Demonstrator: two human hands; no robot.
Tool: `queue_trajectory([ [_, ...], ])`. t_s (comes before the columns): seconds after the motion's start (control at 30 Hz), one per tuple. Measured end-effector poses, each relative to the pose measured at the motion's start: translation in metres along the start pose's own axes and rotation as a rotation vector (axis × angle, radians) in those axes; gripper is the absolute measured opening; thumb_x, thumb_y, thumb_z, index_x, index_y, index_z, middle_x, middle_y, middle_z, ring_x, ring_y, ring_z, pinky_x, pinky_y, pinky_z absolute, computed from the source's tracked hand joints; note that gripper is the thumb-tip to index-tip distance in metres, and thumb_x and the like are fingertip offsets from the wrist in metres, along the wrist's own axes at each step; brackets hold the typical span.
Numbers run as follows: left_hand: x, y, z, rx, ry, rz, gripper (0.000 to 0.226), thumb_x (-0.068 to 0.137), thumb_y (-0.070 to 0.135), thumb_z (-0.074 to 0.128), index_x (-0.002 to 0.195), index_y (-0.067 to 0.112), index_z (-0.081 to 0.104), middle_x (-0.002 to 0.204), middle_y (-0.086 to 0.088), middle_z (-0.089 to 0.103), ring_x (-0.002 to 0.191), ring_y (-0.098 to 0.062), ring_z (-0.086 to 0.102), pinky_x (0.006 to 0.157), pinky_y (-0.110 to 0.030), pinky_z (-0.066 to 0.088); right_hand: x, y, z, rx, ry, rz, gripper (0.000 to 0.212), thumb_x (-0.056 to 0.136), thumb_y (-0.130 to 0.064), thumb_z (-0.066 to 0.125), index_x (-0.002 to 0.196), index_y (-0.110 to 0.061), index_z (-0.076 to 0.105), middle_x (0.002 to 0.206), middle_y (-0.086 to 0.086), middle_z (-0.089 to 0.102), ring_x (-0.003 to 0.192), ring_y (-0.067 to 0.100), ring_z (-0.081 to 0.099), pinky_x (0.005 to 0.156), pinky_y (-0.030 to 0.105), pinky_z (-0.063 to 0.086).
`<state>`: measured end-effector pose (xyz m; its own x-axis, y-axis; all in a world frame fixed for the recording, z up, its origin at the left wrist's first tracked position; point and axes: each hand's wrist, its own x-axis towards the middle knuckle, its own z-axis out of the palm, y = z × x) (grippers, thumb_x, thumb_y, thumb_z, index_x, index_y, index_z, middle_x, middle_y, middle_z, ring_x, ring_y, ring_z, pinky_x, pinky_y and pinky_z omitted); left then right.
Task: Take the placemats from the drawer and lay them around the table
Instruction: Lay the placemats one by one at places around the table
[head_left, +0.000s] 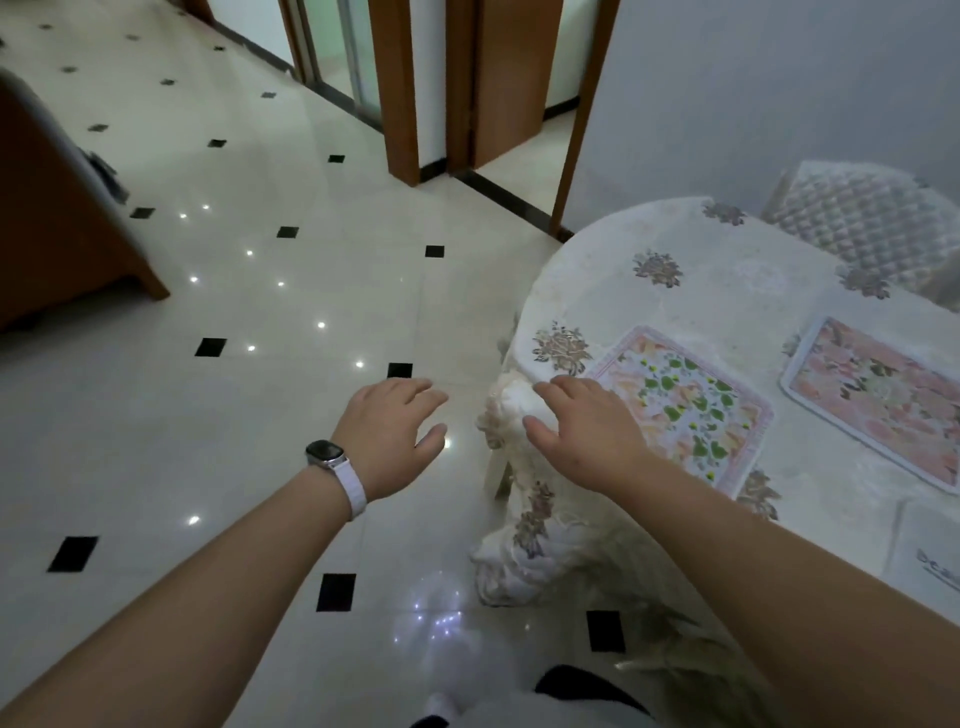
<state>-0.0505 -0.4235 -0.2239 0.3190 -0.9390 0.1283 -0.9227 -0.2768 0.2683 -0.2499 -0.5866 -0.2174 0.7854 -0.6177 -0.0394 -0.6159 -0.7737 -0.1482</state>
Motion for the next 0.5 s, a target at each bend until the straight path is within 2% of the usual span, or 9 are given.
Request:
queue_trajectory([
  [0.17, 0.013, -0.04, -0.014, 0.021, 0.017, -0.085, 0.039, 0.087, 0.036, 0.06, 0.122, 0.019, 0.066, 0.129, -0.009, 0.062, 0.119, -0.029, 0.055, 0.096, -0.042, 0.039, 0.042, -0.019, 0.006, 0.044, -0.023, -0.022, 0.054, 0.094, -0.053, 0.043, 0.138, -0.023, 0.05, 0.139, 0.0, 0.051, 0.126, 0.024, 0.044, 0.101, 0.04, 0.037],
  [0.27, 0.026, -0.068, -0.015, 0.04, 0.021, -0.126, 0.046, 0.085, 0.041, 0.053, 0.124, 0.019, 0.065, 0.128, -0.008, 0.062, 0.118, -0.028, 0.056, 0.097, -0.043, 0.039, 0.077, -0.023, 0.012, 0.057, -0.051, -0.04, 0.056, 0.094, -0.055, 0.041, 0.141, -0.024, 0.047, 0.143, 0.0, 0.049, 0.13, 0.023, 0.042, 0.106, 0.04, 0.036],
  [0.4, 0.055, -0.115, -0.012, 0.054, 0.013, -0.192, 0.056, 0.083, 0.049, 0.041, 0.124, 0.018, 0.064, 0.127, -0.009, 0.062, 0.117, -0.029, 0.057, 0.096, -0.046, 0.041, 0.143, -0.028, 0.022, 0.089, -0.04, -0.053, 0.057, 0.094, -0.055, 0.042, 0.141, -0.023, 0.048, 0.143, 0.0, 0.048, 0.13, 0.022, 0.042, 0.104, 0.04, 0.037],
  [0.5, 0.089, -0.149, -0.013, 0.069, 0.0, -0.238, 0.053, 0.084, 0.047, 0.044, 0.124, 0.018, 0.064, 0.128, -0.009, 0.062, 0.118, -0.029, 0.056, 0.097, -0.046, 0.04, 0.2, -0.03, 0.029, 0.11, -0.039, -0.09, 0.055, 0.095, -0.053, 0.043, 0.14, -0.023, 0.048, 0.141, 0.0, 0.05, 0.128, 0.022, 0.045, 0.103, 0.039, 0.039],
])
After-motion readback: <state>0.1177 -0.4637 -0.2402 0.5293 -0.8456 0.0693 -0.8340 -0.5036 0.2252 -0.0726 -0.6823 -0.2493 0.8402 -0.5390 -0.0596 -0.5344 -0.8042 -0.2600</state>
